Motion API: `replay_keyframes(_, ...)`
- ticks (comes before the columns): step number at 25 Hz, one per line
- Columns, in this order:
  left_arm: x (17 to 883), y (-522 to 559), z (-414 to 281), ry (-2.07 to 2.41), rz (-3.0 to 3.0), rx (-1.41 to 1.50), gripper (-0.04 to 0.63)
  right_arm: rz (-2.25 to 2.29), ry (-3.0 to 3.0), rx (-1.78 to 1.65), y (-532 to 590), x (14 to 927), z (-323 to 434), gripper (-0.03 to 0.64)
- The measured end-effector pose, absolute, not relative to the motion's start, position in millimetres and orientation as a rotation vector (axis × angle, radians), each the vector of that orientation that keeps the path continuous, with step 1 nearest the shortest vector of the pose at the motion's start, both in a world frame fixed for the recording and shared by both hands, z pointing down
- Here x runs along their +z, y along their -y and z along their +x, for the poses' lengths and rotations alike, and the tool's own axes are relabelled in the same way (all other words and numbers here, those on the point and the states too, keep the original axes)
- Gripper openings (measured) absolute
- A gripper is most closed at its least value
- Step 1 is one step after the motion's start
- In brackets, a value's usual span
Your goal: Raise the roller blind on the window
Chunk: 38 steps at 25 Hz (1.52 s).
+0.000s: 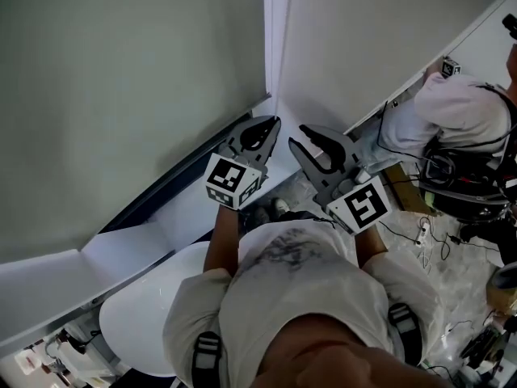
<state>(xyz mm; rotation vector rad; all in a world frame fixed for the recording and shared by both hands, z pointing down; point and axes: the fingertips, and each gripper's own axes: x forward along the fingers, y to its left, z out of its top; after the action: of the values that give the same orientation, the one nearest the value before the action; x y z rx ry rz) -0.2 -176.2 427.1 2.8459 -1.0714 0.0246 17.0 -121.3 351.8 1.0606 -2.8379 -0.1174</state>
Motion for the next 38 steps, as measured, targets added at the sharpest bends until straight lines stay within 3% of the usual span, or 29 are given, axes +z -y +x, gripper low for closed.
replay_keyframes(17, 430.9, 152.8, -0.3, 1.068, 2.87, 0.029, 0.008, 1.022, 3.049, -0.185, 159.7, 243.7, -7.8, 0.149)
replay_keyframes(21, 431.9, 147.8, -0.5, 1.054, 2.872, 0.012, 0.008, 1.03, 3.109, -0.134, 159.7, 228.5, -9.3, 0.076)
replay_keyframes(38, 480.4, 124.9, -4.4, 1.021, 2.746, 0.059, 0.008, 0.968, 3.15, -0.13, 132.0, 274.4, -18.2, 0.064)
